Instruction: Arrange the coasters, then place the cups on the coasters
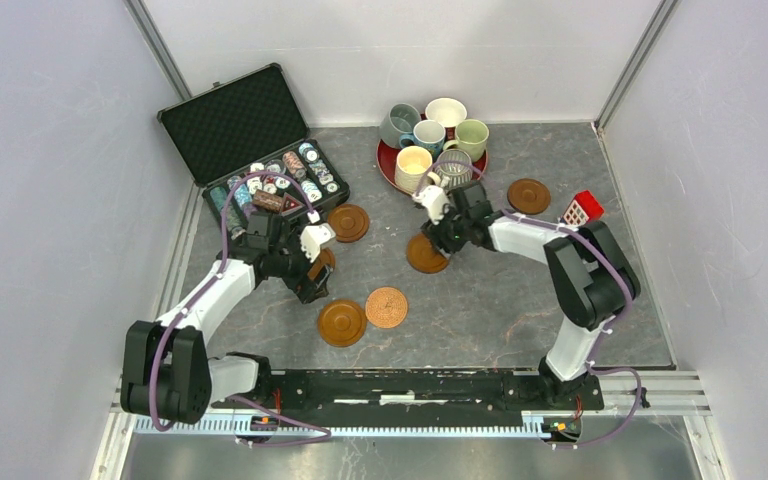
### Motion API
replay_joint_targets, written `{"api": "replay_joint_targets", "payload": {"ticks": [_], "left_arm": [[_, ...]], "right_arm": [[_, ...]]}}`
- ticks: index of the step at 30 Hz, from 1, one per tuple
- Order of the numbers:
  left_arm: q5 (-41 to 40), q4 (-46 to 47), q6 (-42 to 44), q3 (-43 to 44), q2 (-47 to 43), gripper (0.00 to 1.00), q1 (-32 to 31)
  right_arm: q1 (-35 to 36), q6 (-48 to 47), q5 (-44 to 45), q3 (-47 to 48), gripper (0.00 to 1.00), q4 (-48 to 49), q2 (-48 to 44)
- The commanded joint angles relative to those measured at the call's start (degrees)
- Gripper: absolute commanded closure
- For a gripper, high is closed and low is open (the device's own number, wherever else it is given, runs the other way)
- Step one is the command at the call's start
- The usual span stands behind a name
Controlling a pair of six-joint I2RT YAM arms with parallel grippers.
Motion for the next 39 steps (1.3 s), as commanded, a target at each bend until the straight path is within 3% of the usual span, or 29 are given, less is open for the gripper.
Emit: {"api": "replay_joint_targets", "payload": {"ticks": [1,9,21,28,39], "left_arm": [[0.43,0.56,-0.17,2.63,1.68,0.00,0.09],[-2.74,1.47,-0.89,4.18,3.36,0.02,-0.41],[-7.95,5.06,-2.23,9.77,9.10,0.07,-2.93],[-13.56,8.79,-4.48,16.78,17.91,0.10,-8.13],[-13.01,7.63,-5.88,30.66,32.51,0.13,-11.94]], "right_arm": [[-7.35,-6.11,4.50,-2.64,0.45,-5.69,0.04],[-15.80,-8.68,4.41,2.05,0.46,-7.09,2.70],[-20.49,-11.97,4.27,2.51,0.46,-9.33,1.58],[-20.48,-9.44,-0.93,5.81,0.35,-10.31,-1.32],[-20.47,-6.76,-7.95,12.92,0.28,-15.15,-4.92]]}}
